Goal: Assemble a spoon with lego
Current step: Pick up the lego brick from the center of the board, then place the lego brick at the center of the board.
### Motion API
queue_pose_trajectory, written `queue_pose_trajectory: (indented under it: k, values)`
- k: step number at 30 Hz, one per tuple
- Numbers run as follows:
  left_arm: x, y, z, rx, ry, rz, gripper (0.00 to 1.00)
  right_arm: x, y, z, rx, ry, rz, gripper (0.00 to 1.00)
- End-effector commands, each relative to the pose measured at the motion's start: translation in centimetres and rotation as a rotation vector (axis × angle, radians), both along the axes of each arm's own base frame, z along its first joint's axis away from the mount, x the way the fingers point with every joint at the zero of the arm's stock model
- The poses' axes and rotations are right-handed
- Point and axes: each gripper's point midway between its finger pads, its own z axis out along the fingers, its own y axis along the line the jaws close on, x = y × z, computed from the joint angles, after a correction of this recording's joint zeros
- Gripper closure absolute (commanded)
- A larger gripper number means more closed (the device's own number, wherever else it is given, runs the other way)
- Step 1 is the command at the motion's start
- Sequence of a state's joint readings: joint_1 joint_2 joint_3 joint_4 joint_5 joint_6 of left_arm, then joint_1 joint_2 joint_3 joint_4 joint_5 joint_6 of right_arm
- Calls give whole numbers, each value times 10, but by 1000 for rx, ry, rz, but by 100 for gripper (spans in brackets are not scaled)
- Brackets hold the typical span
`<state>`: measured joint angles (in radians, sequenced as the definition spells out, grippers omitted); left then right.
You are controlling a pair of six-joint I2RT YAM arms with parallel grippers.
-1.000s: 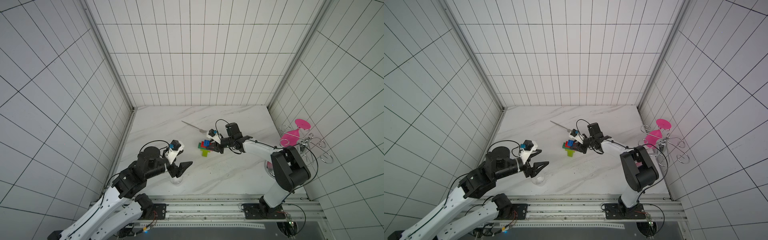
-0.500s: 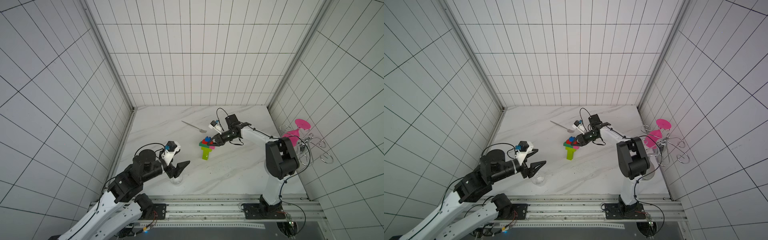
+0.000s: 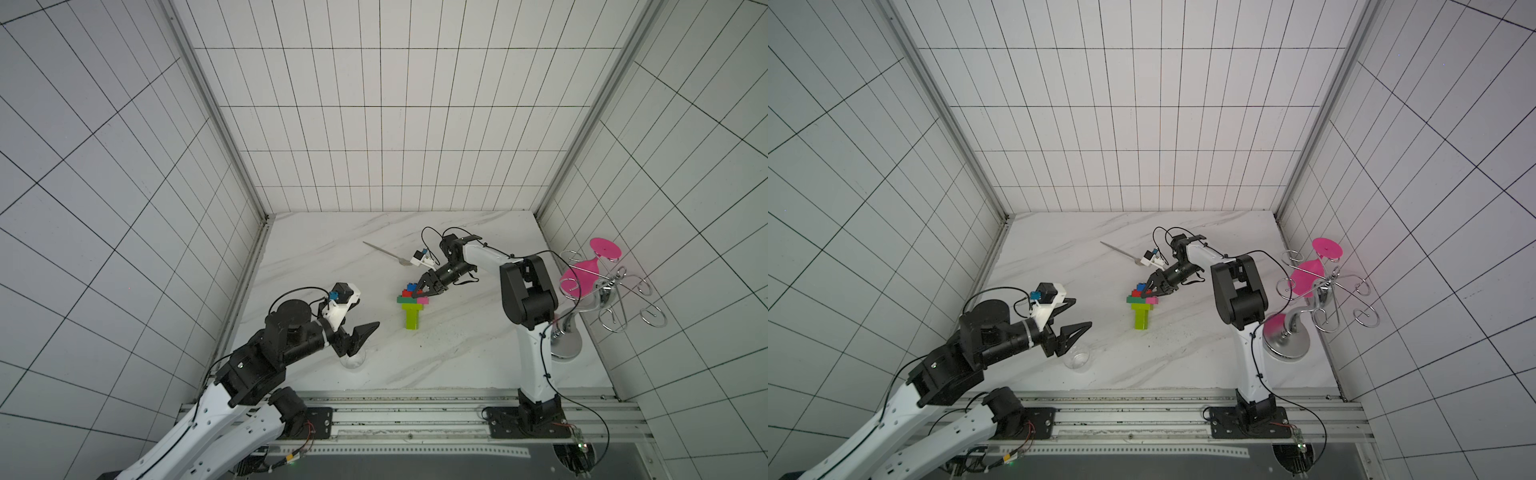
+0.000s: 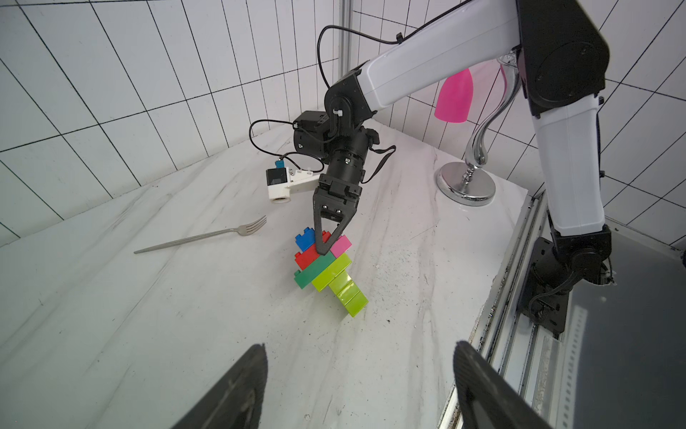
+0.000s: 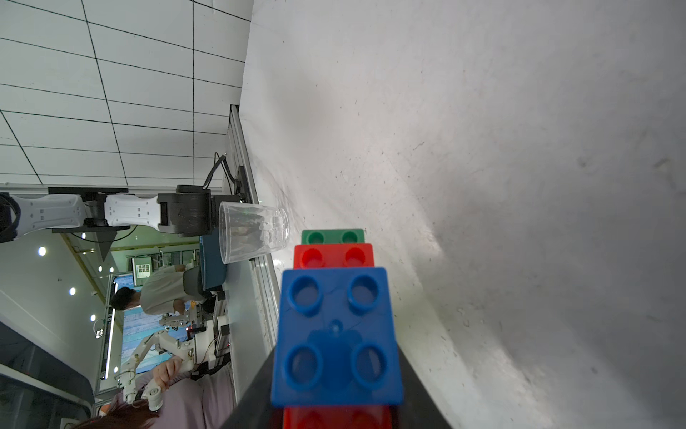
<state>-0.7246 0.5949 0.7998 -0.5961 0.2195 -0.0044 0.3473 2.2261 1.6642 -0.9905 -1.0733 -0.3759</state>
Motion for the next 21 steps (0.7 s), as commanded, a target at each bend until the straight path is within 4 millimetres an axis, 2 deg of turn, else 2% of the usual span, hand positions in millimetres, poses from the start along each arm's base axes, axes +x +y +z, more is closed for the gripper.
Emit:
queue_pose_trajectory:
  k: [1,8,9,10,17,21]
  values:
    - [2,3,-2,0,1,17,23,5,-2,-12,-63,13,20,57]
    - [3,2,-3,4,4,18,23,23,-12,-34,-188,-24,12,49]
    - [3,2,-3,4,4,20,23,27,-14,-33,-210,-44,9,43]
    - [3,2,-3,4,4,20,23,31,-16,-30,-229,-65,4,2]
    - [3,3,-3,2,4,25,23,55,-35,-2,-334,-202,-59,1]
    - [4,6,-2,1,-3,41,23,77,-59,11,-434,-364,-180,1]
